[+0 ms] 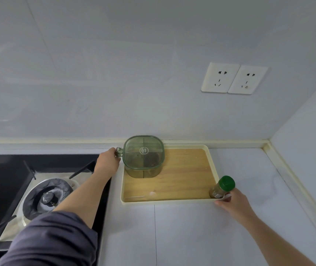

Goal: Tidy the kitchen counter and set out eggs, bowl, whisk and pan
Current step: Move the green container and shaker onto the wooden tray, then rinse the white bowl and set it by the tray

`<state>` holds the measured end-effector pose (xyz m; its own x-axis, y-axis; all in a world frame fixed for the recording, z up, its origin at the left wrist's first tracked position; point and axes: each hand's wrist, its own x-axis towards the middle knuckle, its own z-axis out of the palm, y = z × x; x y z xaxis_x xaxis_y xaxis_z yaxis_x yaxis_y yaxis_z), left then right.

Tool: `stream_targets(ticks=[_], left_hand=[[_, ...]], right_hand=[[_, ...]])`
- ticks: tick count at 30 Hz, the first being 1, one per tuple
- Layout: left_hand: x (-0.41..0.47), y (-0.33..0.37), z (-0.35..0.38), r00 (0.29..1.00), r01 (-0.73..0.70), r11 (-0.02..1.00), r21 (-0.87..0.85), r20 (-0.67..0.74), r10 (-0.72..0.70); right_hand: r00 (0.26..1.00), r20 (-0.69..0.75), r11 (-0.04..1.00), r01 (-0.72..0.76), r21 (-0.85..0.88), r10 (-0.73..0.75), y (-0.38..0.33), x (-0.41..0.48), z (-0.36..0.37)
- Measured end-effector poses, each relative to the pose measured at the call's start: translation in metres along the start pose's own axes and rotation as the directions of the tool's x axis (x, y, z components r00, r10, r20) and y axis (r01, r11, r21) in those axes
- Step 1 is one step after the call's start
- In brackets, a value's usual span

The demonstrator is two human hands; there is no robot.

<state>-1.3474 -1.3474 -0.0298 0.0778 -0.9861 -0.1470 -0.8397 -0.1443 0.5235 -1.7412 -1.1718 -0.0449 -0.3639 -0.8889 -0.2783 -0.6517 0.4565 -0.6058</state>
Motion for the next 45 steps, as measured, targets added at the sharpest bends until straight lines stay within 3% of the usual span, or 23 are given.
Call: stream_targets(ticks=[11,17,20,27,35,45], left_hand=[[-0.006,0.004,0.002,0.995,0.095,0.994,-0.046,-0.034,-0.096],[-0.032,0.000,0.015,0.966,0.245,0.966,-0.086,0.111,-0.235],[-0.047,-0.003,0.028,0.966,0.185,0.983,0.002,0.184,-0.183],[-0.049,0.003,0.036,0.981,0.100,0.987,0.129,0.153,-0.119],[-0.080,0.008,0.025,0.979,0.141,0.990,0.022,0.149,-0.142],[-0.207,-0.037,-0.022,0.982,-0.147,0.980,-0.131,0.102,0.161]], right_hand=[[0.998,0.058,0.997,0.011,-0.076,-0.006,-0.001,0.005,-0.009],[0.998,0.067,0.996,0.023,-0.090,-0.017,0.003,0.007,-0.008],[0.997,0.069,0.996,0.029,-0.085,-0.023,0.002,0.008,-0.009],[0.998,0.059,0.996,0.036,-0.080,-0.031,0.005,0.009,-0.008],[0.999,0.003,0.999,0.054,-0.004,-0.054,-0.003,-0.016,-0.002],[0.990,-0.100,0.994,-0.090,0.057,0.095,-0.042,-0.113,0.045]])
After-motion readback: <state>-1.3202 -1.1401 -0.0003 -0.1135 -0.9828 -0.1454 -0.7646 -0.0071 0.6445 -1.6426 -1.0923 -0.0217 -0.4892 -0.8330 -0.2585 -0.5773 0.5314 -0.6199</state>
